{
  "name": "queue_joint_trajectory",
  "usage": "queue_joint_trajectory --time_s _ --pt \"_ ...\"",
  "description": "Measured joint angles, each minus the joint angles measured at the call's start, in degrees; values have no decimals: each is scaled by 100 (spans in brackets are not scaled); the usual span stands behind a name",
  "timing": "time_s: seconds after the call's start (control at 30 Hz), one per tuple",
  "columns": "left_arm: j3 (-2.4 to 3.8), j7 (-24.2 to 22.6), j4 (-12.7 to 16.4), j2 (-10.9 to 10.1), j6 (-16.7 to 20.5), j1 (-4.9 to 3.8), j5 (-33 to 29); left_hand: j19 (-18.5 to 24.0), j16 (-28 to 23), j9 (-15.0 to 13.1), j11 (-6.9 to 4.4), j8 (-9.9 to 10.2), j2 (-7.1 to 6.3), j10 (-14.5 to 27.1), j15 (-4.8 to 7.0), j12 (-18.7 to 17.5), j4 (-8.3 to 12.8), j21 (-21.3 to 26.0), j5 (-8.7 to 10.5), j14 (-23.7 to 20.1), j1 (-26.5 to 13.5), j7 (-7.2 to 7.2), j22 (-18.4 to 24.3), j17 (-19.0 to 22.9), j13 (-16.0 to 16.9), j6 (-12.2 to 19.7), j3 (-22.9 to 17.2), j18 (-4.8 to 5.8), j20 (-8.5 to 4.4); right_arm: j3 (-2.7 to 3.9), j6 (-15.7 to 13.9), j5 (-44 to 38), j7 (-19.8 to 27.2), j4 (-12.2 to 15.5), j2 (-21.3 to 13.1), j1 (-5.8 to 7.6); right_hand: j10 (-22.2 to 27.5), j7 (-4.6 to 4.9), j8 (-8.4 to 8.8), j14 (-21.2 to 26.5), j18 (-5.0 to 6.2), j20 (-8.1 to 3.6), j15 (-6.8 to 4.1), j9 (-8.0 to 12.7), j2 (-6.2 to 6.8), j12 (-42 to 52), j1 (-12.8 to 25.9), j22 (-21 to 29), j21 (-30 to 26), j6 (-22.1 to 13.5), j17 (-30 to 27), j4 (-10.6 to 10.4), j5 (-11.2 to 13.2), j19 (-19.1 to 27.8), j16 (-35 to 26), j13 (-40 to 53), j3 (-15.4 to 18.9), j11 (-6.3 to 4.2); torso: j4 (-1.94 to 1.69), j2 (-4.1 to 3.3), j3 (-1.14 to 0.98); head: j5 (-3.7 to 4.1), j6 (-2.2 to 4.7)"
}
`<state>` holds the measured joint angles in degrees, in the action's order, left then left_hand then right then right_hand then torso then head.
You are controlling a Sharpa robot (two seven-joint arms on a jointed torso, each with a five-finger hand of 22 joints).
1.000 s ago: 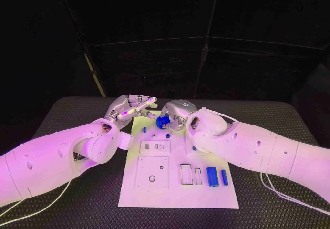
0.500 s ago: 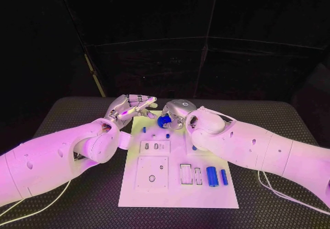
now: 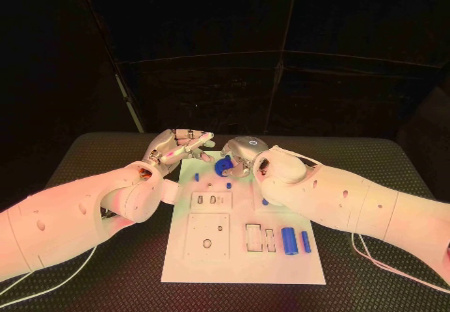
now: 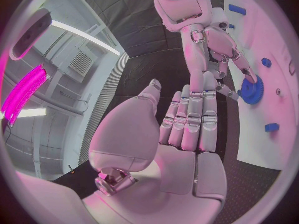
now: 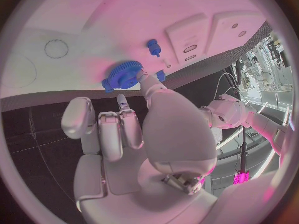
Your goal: Assemble the parts on the task board
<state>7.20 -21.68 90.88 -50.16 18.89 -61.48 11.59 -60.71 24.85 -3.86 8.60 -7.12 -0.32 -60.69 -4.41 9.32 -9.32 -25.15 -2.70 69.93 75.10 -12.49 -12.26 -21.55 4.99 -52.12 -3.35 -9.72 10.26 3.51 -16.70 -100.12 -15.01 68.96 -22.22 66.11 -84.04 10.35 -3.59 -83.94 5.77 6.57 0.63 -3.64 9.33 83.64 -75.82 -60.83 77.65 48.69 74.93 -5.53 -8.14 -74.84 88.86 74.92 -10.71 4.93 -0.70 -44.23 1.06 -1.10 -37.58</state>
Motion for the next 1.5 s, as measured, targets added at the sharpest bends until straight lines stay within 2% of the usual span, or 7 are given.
queue_joint_trajectory --time_s 0.13,0.63,0.87,1.03,1.2,1.33,1.5 --pt "0 0 -4 3 -2 0 0 0 0 0 0 0 0 0 0 0 18 0 0 0 0 0 0 -13 -5 0 18 0 0 0 82 26 0 -1 -4 0 21 8 -20 0 0 42 0 -22 -15 0 15 -5 0 158 0 -298 0 -1 0 0 412 20 0 -2 0 4 -3" --pt "0 3 -8 -4 -7 0 0 18 0 0 0 23 61 0 -6 0 89 0 0 -35 61 0 0 -61 -4 0 39 0 19 0 390 432 13 31 -155 1 -1 -110 -123 0 0 -1 0 -46 -444 106 638 -123 40 531 -1 -973 -296 -44 24 0 623 -2 7 -1 -1 5 -9" --pt "0 5 -11 -7 -7 0 0 18 0 0 0 23 61 0 1 0 89 0 0 -42 61 0 0 -66 -4 0 40 0 19 3 402 583 -13 74 -206 7 -1 -110 -99 0 0 -22 -1 -33 -483 107 677 -156 40 531 -2 -1004 -374 -64 46 0 640 -2 7 -1 -5 20 -2" --pt "0 5 -11 -15 -8 0 0 18 0 0 0 23 61 0 1 0 89 0 0 -41 61 0 0 -65 -4 0 39 0 19 -1 225 613 -18 264 -408 -2 -1 -111 -84 0 0 -6 -1 -35 -431 134 575 -187 64 571 -2 -879 -441 -89 46 0 618 -2 6 -1 -5 25 5" --pt "0 7 -11 -30 -11 0 1 18 0 0 0 23 61 0 1 0 89 0 0 -41 61 0 0 -65 -4 0 39 0 19 0 -318 781 216 670 -908 -6 11 -113 -84 0 0 -22 -1 -34 -432 134 288 -135 64 611 -2 -646 -683 -105 46 0 542 -14 6 -1 -8 28 16" --pt "0 7 -33 -54 -14 0 1 18 0 0 0 23 61 0 0 0 89 0 0 -41 61 0 0 -65 -3 0 39 0 19 2 -694 1314 749 992 -1457 -5 11 -113 -55 0 0 -32 -1 -28 -412 37 -31 48 -23 611 -2 -370 -541 -1 15 0 455 -14 30 8 -12 28 30" --pt "-1 7 -70 -45 -21 1 1 19 0 0 0 23 40 0 0 0 88 0 0 -41 81 0 0 -74 -4 0 39 0 19 8 -812 2422 1493 1151 -2193 -5 11 -113 -55 -22 -1 -23 -23 -29 -277 -28 -469 174 -73 611 -2 67 -398 64 2 0 383 -14 76 26 -21 40 51"
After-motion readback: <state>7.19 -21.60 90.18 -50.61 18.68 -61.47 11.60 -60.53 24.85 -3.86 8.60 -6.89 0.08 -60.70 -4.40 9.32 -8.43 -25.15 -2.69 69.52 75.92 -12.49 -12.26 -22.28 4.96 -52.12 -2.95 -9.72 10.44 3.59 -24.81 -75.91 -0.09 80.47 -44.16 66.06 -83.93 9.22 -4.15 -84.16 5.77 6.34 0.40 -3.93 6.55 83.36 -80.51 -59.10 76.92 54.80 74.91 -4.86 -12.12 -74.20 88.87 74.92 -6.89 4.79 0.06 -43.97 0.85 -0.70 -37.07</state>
